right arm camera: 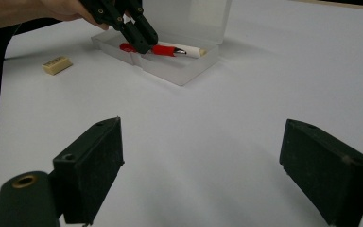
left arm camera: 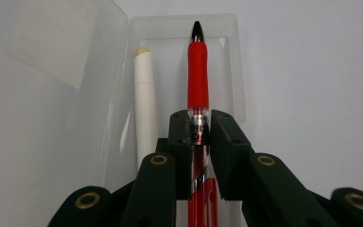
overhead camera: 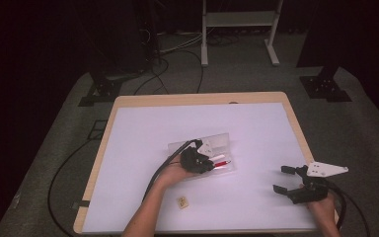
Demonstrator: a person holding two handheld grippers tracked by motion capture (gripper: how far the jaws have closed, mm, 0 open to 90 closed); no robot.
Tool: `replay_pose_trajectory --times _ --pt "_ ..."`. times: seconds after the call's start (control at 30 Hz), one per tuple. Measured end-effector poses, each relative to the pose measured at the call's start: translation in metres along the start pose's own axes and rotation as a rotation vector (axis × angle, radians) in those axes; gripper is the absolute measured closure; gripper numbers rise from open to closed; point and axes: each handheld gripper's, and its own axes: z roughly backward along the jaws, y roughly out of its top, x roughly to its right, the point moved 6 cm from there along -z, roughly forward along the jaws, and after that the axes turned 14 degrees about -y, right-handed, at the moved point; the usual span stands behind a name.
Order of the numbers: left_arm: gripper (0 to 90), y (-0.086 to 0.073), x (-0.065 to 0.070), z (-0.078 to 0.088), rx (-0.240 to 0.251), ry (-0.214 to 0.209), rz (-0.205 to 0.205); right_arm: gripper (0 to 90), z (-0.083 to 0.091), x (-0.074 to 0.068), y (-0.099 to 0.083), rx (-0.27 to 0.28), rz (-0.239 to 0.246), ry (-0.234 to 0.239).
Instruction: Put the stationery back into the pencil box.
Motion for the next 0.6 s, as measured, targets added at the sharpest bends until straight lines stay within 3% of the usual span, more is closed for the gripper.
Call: replay_pose_trajectory --times 0.43,0.6 --pt "77.9 0.0023 0.0034 0.0089 0.047 -0.008 0.010 13.4 0.0000 -0.0002 0.0000 -0.001 0.000 0.000" --pt "74.2 -0.0008 0.0089 0.0100 0.052 -0.031 0.023 13.4 -0.0001 0.0000 0.0000 0.000 0.001 -0.001"
